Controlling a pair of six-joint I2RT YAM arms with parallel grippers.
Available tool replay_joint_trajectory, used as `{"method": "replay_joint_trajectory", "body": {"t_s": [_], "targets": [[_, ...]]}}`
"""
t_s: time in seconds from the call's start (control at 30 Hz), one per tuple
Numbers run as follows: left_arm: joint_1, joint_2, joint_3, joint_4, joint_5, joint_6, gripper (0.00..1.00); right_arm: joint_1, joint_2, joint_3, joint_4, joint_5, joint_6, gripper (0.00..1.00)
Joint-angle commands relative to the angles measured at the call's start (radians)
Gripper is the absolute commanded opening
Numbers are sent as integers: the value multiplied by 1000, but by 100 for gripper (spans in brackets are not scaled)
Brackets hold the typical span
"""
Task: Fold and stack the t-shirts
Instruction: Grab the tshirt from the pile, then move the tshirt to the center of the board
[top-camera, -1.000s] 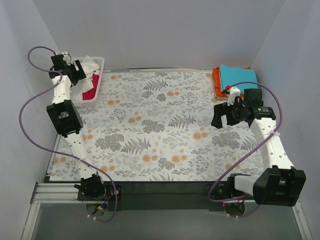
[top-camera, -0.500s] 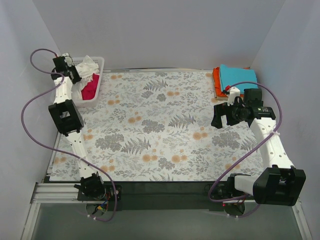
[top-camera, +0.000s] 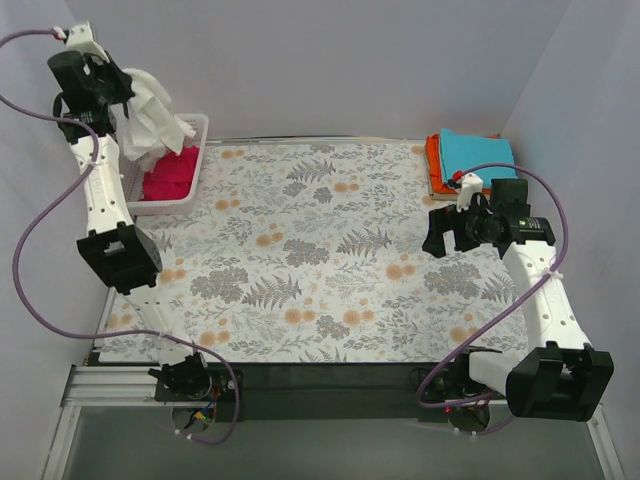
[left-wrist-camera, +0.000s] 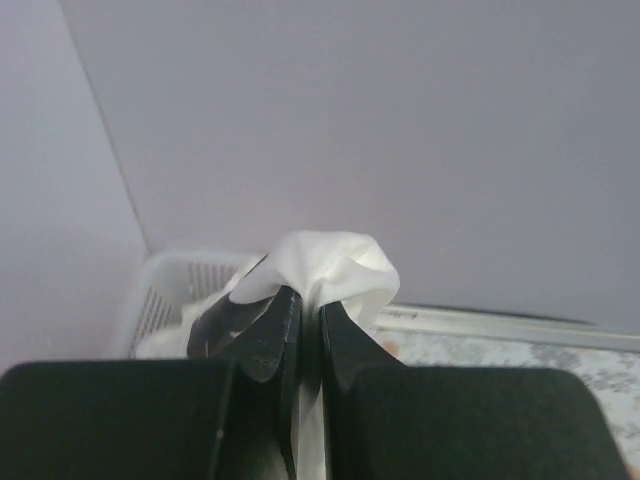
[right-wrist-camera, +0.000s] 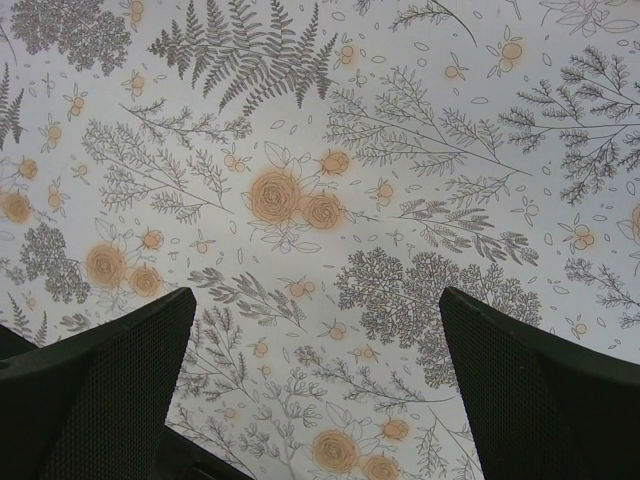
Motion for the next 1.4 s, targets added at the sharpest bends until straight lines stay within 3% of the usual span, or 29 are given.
{"method": "replay_joint_trajectory", "body": {"t_s": [0.0, 0.17, 0.37, 0.63, 0.73, 0.77, 0.83, 0.87, 0.9, 0.93, 1.0, 1.13, 1.17, 1.2, 1.3, 1.37], "targets": [[-33, -230, 64, 154, 135, -68, 0, 2, -36, 42, -4, -19, -8, 99], [-82, -352, 44, 273, 247, -215, 0, 1, -52, 43, -4, -19, -5, 98], [-270, -495, -85, 290, 380, -295, 0, 1, -55, 56, -4, -19, -3, 98], [-387, -529, -154, 325, 532, -580, 0, 1, -45, 59, -7, -32, 0, 98], [-387, -611, -321, 386, 589, -646, 0, 1, -44, 57, -6, -32, -2, 98], [-387, -646, -464, 409, 629, -646, 0, 1, -42, 56, -7, -29, -3, 98], [-386, -758, -630, 432, 725, -592, 0, 1, -41, 53, -9, -25, -3, 98], [-386, -797, -820, 431, 764, -565, 2, 1, -42, 51, -7, -25, -5, 99], [-383, -873, -902, 408, 813, -542, 8, 1, -44, 49, -10, -27, -8, 98], [-380, -901, -989, 368, 809, -460, 18, 1, -41, 48, -12, -27, -11, 98], [-357, -946, -1150, 178, 708, -340, 26, 1, -38, 46, -15, -25, -21, 98], [-197, -963, -1285, 60, 575, -183, 44, 2, -6, 30, -22, -39, -61, 98], [-136, -949, -1283, 43, 571, -133, 63, 7, 4, 25, -26, -36, -75, 98], [-121, -931, -1274, 20, 559, -105, 68, 12, 11, 11, -29, -27, -93, 98], [-105, -874, -1220, -78, 532, 12, 70, 22, 57, -13, -33, 19, -147, 88], [-114, -875, -1209, -153, 679, 105, 68, 60, 100, -27, -38, 39, -178, 76]]}}
